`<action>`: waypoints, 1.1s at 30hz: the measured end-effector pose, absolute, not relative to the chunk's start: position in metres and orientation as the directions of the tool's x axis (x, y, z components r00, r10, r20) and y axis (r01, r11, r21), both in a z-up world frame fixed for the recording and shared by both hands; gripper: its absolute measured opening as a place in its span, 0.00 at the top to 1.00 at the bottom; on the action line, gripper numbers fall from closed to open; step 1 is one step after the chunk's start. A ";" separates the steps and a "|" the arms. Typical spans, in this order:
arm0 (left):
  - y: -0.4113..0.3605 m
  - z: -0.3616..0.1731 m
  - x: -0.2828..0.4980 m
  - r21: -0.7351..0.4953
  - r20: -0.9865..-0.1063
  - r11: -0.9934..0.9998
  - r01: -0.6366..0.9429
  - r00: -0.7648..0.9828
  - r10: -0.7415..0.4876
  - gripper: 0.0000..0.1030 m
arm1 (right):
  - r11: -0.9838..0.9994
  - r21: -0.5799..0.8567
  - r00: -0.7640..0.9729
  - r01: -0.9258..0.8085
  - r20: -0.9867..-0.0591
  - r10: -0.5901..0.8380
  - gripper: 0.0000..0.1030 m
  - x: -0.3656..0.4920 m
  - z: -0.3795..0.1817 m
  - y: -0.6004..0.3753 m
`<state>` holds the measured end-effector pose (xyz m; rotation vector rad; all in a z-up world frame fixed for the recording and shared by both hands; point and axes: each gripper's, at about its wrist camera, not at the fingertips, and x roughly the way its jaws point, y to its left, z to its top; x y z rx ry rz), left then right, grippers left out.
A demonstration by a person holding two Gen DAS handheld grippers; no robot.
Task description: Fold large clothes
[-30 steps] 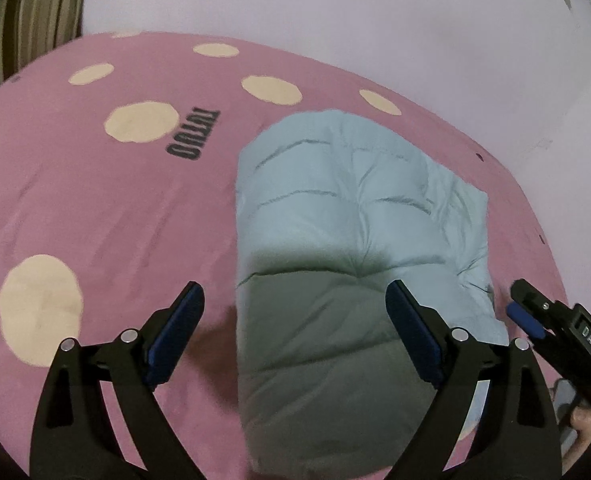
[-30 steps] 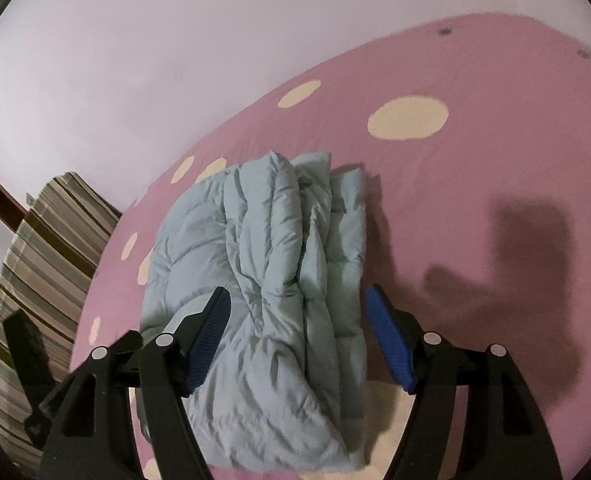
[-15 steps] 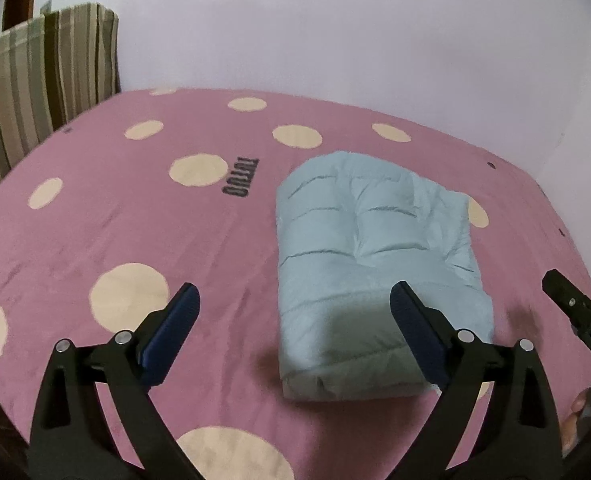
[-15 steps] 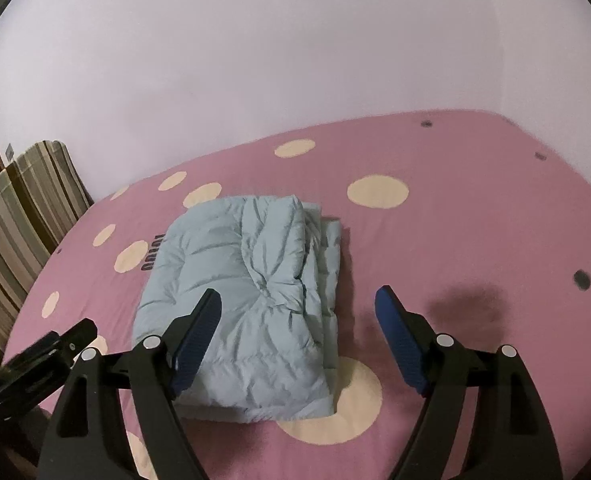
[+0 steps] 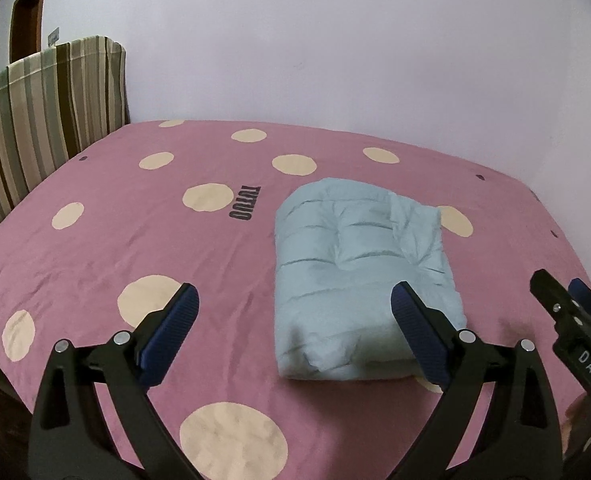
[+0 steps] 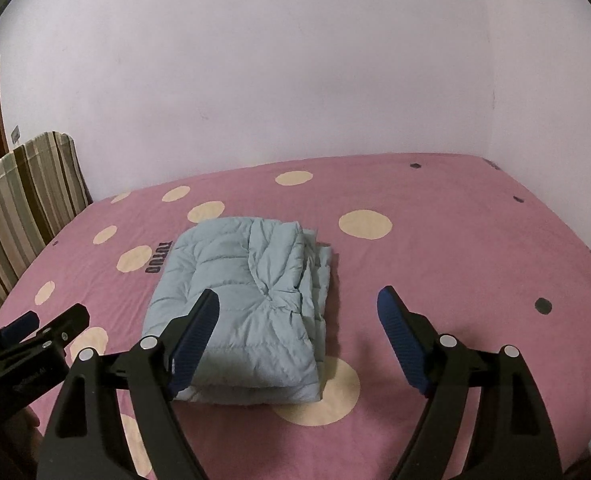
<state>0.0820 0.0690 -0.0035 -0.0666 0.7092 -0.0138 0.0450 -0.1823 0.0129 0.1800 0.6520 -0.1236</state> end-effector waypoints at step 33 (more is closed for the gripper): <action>0.061 -0.007 0.072 -0.073 -0.655 0.997 0.009 0.753 -0.055 0.06 | 0.978 0.118 0.790 0.171 -0.610 -0.064 0.22 0.038 0.014 -0.175</action>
